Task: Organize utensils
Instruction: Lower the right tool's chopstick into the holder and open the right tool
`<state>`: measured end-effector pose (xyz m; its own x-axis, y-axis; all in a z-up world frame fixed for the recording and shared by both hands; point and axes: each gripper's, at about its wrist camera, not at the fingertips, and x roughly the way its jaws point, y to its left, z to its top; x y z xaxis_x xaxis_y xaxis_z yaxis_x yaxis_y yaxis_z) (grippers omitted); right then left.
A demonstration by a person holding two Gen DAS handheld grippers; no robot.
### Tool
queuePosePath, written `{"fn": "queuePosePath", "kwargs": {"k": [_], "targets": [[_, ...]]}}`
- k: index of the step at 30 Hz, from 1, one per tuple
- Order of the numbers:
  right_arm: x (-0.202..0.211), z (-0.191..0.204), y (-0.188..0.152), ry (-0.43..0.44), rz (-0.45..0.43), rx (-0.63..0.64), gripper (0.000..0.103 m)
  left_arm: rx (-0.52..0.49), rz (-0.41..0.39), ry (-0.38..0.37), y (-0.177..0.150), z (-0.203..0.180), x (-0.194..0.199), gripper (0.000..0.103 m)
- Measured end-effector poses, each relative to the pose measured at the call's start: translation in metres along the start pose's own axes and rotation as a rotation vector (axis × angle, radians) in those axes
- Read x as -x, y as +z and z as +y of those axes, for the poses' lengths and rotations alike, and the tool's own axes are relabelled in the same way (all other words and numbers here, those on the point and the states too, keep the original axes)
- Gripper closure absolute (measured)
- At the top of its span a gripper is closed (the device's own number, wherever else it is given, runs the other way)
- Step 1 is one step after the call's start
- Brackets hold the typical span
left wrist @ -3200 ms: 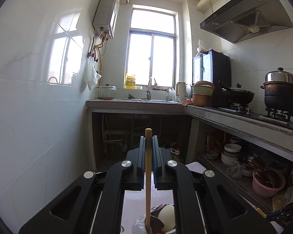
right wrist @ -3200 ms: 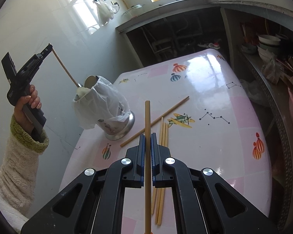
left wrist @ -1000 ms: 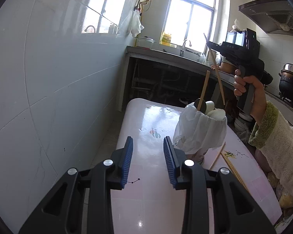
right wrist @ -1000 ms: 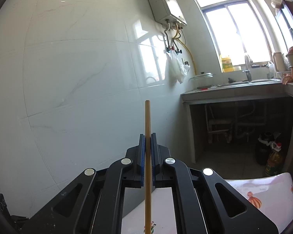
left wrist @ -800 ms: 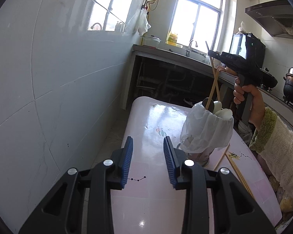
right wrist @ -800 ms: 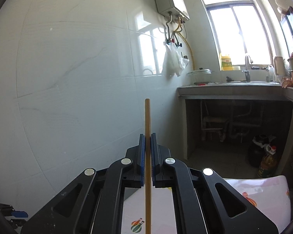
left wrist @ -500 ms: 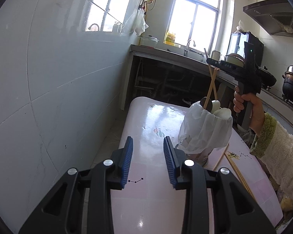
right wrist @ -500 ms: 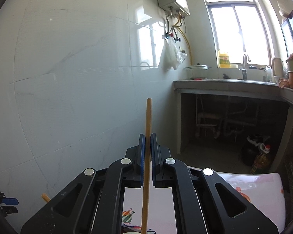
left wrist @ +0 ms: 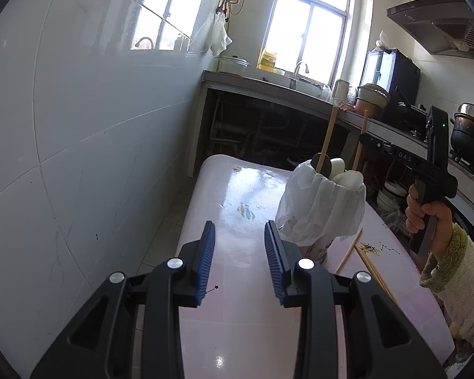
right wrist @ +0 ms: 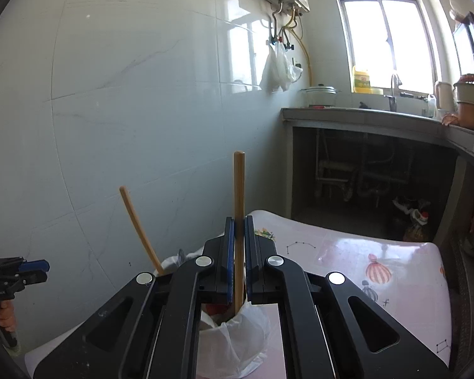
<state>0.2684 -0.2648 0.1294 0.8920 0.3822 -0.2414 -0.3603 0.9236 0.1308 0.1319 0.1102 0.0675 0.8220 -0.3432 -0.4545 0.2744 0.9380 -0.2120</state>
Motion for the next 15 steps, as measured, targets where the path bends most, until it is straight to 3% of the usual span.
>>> {"fn": "queuePosePath", "kwargs": {"k": [11, 15], "targets": [[0.006, 0.003, -0.008, 0.027, 0.072, -0.048, 0.097, -0.025, 0.031, -0.036, -0.01, -0.027, -0.001, 0.072], [0.029, 0.0, -0.004, 0.023, 0.029, -0.066, 0.075, -0.033, 0.039, -0.051, -0.013, -0.036, 0.0, 0.072]]}}
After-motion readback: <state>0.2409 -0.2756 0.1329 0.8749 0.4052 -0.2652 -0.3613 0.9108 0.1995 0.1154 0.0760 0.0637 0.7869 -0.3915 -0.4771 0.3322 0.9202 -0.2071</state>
